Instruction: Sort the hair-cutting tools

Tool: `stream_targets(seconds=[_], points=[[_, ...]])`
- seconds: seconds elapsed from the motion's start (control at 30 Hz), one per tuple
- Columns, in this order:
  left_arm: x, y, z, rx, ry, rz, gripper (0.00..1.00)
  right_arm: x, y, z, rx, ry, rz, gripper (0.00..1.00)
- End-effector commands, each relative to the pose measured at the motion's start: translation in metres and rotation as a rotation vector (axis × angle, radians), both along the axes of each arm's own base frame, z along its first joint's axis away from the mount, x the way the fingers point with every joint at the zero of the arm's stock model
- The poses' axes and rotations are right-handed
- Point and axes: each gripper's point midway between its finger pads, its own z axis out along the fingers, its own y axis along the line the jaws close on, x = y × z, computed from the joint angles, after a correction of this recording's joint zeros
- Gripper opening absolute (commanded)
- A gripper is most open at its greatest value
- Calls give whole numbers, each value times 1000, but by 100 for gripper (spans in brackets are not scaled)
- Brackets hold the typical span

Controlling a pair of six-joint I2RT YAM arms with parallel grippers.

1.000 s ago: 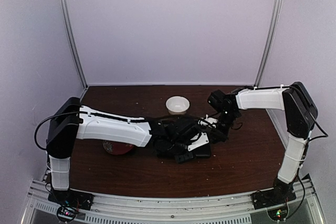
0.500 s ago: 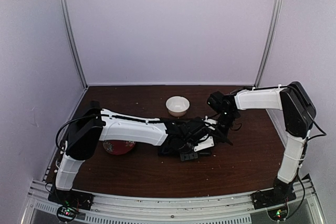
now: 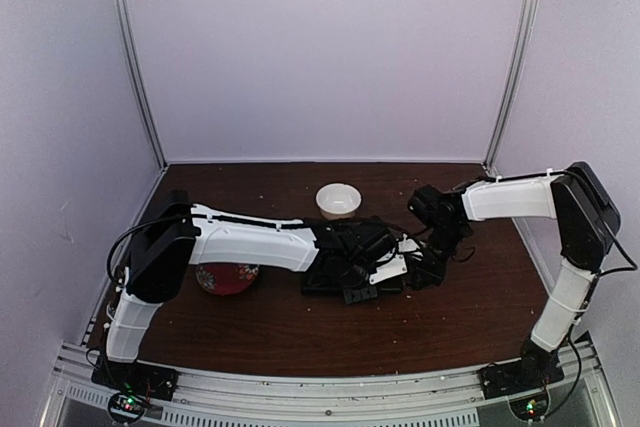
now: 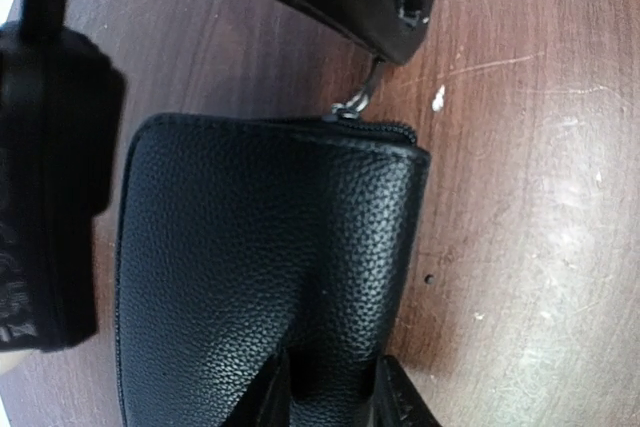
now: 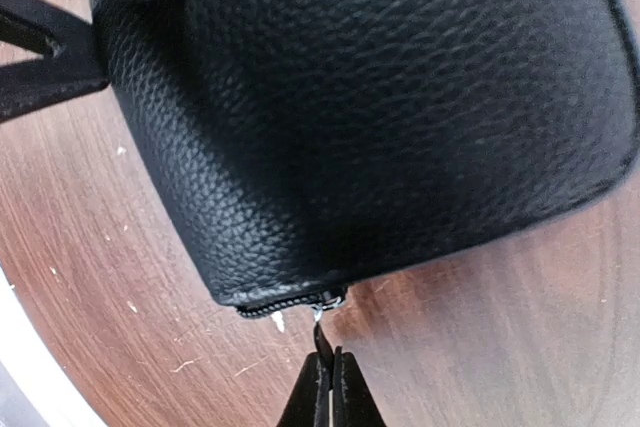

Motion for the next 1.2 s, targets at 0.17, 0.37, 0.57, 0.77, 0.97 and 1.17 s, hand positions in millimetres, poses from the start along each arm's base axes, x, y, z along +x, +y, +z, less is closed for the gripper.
stream_targets(seconds=[0.17, 0.37, 0.57, 0.77, 0.97, 1.17], points=[[46, 33, -29, 62, -17, 214, 27, -61, 14, 13, 63, 212, 94, 0], [57, 34, -14, 2, -65, 298, 32, -75, 21, 18, 101, 287, 115, 0], [34, 26, 10, -56, -32, 201, 43, -48, 20, 36, 117, 208, 49, 15], [9, 39, 64, -88, -86, 154, 50, -2, -2, 88, 183, 38, -70, 28], [40, 95, 146, -105, -290, 352, 75, 32, -32, 165, 268, -206, -191, 31], [90, 175, 225, -226, -364, 626, 81, 45, -53, 257, 403, -568, -253, 33]])
